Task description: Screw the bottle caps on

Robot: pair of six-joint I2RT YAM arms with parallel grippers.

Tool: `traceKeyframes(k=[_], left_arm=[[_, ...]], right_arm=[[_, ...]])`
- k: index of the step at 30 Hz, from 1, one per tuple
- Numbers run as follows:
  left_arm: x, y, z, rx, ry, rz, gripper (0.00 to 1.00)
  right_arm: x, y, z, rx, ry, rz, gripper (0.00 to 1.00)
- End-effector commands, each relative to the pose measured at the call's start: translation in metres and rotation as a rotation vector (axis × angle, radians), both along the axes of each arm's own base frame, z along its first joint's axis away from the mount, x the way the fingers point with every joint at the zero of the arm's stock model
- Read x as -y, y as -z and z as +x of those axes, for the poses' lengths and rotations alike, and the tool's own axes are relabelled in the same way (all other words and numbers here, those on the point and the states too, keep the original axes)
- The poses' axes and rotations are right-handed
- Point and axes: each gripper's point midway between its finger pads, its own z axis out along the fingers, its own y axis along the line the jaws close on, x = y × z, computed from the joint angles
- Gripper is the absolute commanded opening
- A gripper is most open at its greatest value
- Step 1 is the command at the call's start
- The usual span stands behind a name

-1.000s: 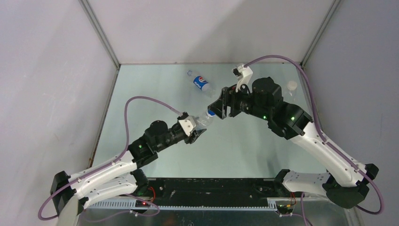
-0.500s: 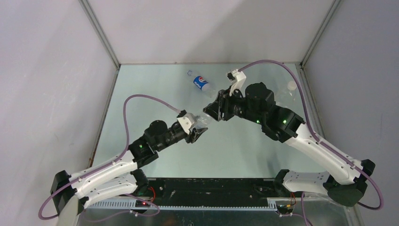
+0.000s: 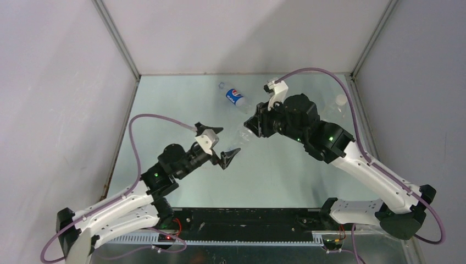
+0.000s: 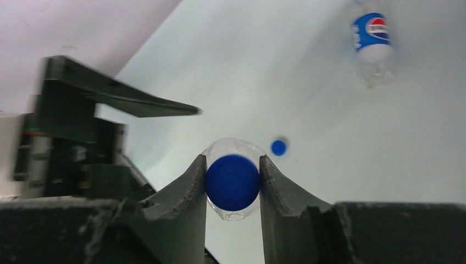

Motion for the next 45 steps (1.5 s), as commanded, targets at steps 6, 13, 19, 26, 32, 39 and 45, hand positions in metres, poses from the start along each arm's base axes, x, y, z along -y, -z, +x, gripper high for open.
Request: traceKeyframes(k=[6,13,19,26,32,39,45], left_arm=[[-0.046,0.014,0.01,-0.157,-0.251,-0.127,1.0],[-0.057,0.051,-0.005,-0.375,-0.29,-0.266,1.0],[-0.073,0.059,-0.005,-0.399,-0.355,-0.335,1.0],[-0.068,0.073,-0.004,-0.419,-0.351,-0.325,1.0],[-0.061,0.084,-0.006,-0.425,-0.322,-0.286,1.0],[-0.051,0.09,-0.011,-0.414,-0.252,-0.262,1.0],[-0.051,0.094,-0.009,-0.431,-0.273,-0.249,1.0]], right_arm=[[0.104,-0.012,0.073,0.111,0.402,-0.167,0.0],[0.197,0.006,0.121,0.093,0.696,-0.242,0.0],[0.243,0.041,0.149,0.044,0.845,-0.247,0.0],[0.253,0.082,0.168,-0.024,0.854,-0.308,0.0],[0.257,0.109,0.175,-0.039,0.87,-0.331,0.0],[0.257,0.133,0.178,-0.06,0.861,-0.358,0.0],[0.256,0.145,0.175,-0.089,0.85,-0.364,0.13]])
